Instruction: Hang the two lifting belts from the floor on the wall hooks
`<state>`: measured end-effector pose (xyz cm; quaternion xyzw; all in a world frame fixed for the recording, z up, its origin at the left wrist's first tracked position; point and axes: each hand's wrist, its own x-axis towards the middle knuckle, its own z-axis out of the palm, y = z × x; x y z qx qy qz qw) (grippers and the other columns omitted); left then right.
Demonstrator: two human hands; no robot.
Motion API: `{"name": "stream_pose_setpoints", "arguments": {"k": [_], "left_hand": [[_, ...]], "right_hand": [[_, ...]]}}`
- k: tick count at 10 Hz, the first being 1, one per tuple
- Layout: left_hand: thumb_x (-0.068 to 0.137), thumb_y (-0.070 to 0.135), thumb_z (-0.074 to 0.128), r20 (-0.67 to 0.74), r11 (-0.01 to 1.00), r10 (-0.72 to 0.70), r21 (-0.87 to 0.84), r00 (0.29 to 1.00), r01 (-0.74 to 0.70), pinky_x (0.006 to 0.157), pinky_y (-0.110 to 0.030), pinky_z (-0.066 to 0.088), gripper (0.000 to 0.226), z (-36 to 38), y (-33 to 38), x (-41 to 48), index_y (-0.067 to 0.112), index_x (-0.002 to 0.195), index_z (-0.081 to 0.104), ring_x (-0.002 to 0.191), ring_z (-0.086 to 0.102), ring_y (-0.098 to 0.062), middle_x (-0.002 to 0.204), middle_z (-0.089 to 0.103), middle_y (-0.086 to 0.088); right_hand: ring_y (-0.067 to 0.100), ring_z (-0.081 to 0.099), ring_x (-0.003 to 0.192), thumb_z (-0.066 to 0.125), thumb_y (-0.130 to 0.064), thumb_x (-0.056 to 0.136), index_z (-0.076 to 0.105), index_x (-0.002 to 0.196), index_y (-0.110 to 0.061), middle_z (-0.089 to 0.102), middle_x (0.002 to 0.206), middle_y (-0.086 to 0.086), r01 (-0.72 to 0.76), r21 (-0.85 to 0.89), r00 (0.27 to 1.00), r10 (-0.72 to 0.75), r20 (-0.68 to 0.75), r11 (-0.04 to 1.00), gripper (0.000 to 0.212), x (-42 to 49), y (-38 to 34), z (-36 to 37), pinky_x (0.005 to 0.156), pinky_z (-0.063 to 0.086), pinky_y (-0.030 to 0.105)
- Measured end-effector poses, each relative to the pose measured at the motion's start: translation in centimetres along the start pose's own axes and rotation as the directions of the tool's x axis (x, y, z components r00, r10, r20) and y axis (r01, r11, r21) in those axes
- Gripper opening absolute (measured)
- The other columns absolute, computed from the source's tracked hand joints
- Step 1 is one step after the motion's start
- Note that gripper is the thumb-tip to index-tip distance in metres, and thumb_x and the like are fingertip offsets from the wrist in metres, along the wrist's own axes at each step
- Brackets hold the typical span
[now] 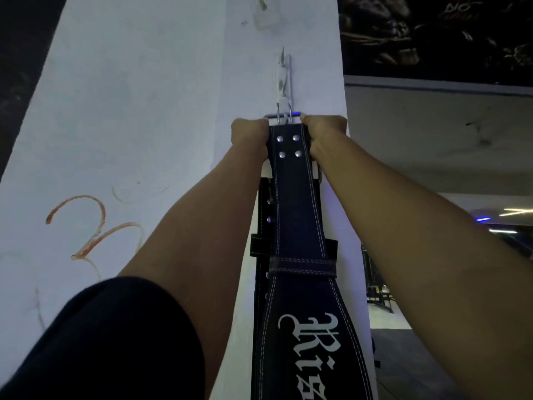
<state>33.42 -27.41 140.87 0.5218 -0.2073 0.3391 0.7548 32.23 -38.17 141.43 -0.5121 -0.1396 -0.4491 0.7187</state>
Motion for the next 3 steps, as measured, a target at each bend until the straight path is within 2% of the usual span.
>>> {"name": "stream_pose_setpoints", "arguments": {"k": [1, 2, 3], "left_hand": [[0.081, 0.006, 0.065, -0.013, 0.999, 0.034, -0.002, 0.999, -0.034, 0.046, -0.023, 0.04, 0.027, -0.4, -0.4, -0.5, 0.007, 0.067, 0.042, 0.056, 0.045, -0.018, 0.073, 0.048, -0.01], [0.08, 0.0, 0.062, 0.037, 0.999, 0.005, -0.046, 0.999, -0.004, 0.056, -0.029, 0.043, 0.027, -1.0, -0.5, -1.3, 0.008, 0.064, 0.043, 0.064, 0.047, -0.025, 0.074, 0.048, -0.01], [0.059, -0.002, 0.065, 0.047, 0.992, -0.001, -0.122, 0.999, 0.007, 0.069, -0.03, 0.045, 0.024, -1.7, -1.4, -3.2, 0.0, 0.081, 0.057, 0.076, 0.054, -0.031, 0.091, 0.058, -0.016]], "right_hand": [[0.029, 0.066, 0.089, 0.075, -0.01, 0.073, 0.06, 0.081, -0.003, 0.068, 0.103, 0.016, -0.027, 0.014, 0.999, 0.027, -0.025, 1.0, 0.019, -0.3, 0.9, -0.3, 0.081, 0.058, 0.044], [0.025, 0.06, 0.077, 0.072, -0.008, 0.076, 0.053, 0.062, -0.012, 0.065, 0.086, 0.012, -0.054, 0.054, 0.997, 0.056, -0.043, 0.997, 0.024, -1.8, 0.9, -1.2, 0.071, 0.056, 0.035], [0.029, 0.067, 0.083, 0.071, -0.008, 0.075, 0.064, 0.06, -0.016, 0.066, 0.076, 0.008, -0.031, 0.071, 0.999, 0.033, -0.017, 0.997, 0.018, -4.1, 1.7, -2.3, 0.078, 0.059, 0.04]]}}
